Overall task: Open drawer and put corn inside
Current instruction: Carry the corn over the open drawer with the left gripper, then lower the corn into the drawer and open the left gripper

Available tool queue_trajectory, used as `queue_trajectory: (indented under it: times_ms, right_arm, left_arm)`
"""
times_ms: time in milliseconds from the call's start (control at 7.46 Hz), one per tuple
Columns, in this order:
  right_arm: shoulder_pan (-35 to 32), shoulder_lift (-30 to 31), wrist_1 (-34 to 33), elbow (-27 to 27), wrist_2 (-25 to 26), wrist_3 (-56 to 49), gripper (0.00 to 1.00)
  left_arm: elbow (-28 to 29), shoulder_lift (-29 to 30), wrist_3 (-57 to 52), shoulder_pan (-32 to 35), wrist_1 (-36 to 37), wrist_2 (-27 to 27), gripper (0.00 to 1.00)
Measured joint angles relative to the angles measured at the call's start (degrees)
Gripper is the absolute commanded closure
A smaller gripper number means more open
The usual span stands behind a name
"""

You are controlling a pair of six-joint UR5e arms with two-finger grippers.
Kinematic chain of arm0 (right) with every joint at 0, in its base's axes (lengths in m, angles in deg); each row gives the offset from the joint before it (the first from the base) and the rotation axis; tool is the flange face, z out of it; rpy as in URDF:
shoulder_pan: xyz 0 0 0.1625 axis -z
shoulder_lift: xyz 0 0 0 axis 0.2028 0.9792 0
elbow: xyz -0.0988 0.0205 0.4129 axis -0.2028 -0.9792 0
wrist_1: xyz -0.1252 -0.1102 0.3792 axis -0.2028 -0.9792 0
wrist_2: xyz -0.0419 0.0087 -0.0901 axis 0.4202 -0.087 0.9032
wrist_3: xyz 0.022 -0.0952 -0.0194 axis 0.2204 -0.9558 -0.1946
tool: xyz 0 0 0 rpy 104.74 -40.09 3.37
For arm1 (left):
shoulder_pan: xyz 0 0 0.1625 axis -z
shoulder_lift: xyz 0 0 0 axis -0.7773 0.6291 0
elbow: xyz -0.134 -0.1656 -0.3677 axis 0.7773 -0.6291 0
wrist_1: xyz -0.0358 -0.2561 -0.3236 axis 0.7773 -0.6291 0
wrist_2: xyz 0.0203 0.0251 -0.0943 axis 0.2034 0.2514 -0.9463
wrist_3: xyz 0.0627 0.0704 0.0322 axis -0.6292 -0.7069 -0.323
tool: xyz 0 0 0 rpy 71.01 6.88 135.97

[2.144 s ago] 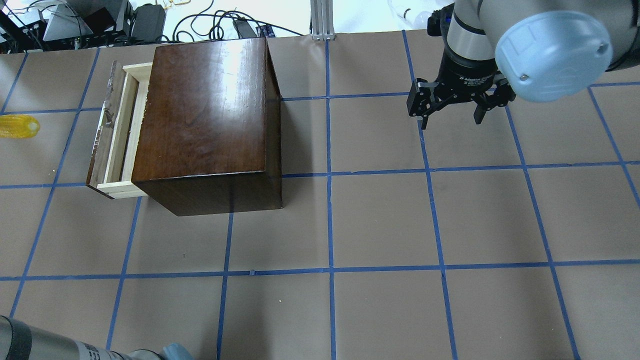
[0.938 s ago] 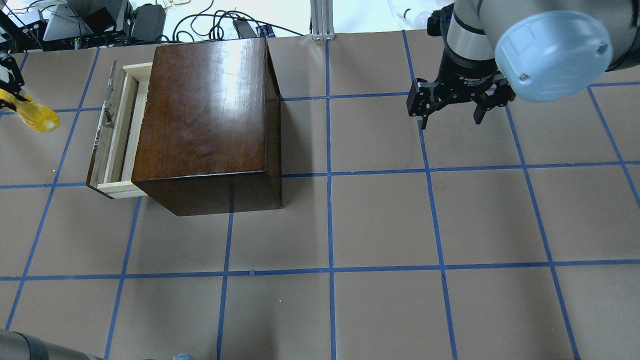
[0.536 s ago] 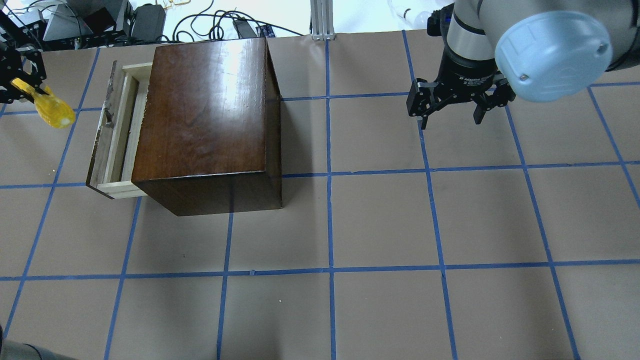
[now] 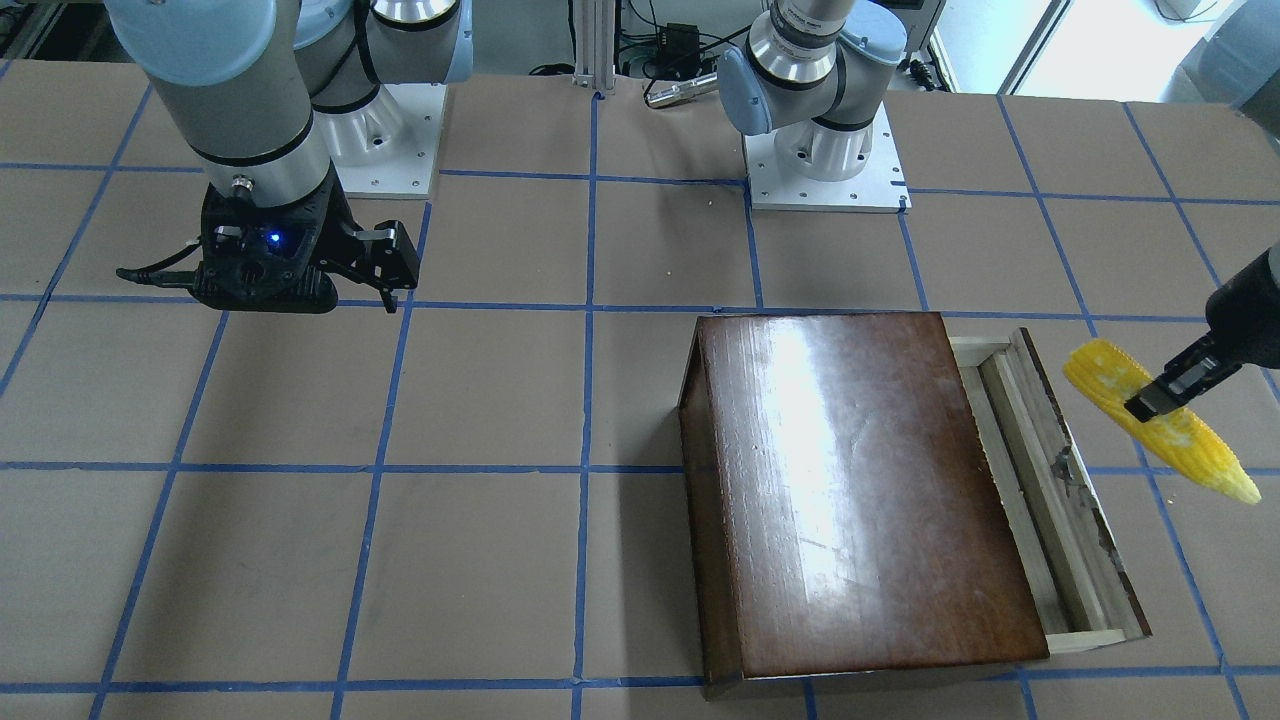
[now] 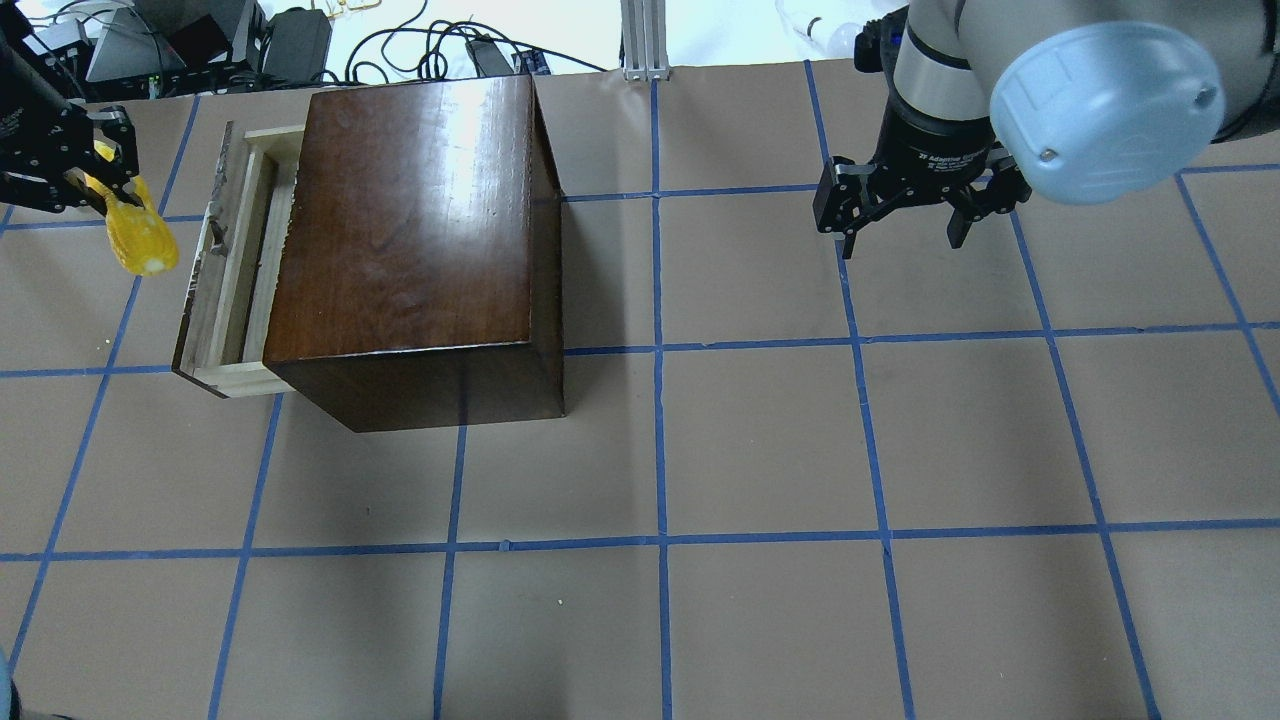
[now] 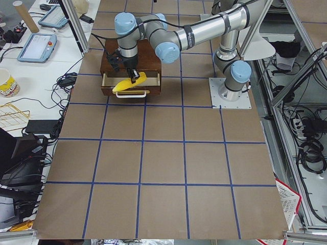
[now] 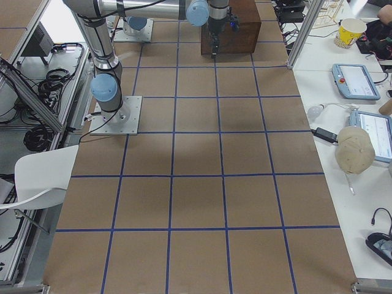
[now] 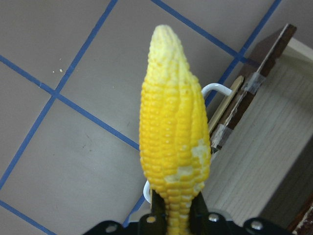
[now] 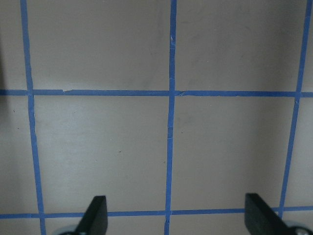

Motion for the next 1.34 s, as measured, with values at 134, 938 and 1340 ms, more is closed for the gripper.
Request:
queue_trajectory:
  times_ms: [134,938,1340]
  right_arm:
    - [0.0,0.0,0.01,0.0,-0.01,0.0,0.0]
    - [0.0,0.0,-0.06,0.0,0.03,0.0,0.0]
    - [0.0,0.0,0.01,0.0,0.01,0.0,0.0]
  left_arm:
    - [-0.45,-0.36,-4.7,0.86,-1.5,-0.2,1.0]
    - [-1.54,1.2,-17.28,5.33,-0.49,-0.06,1.0]
    - [-1.89,2.27,-23.92,6.09,2.07,0.13,1.0]
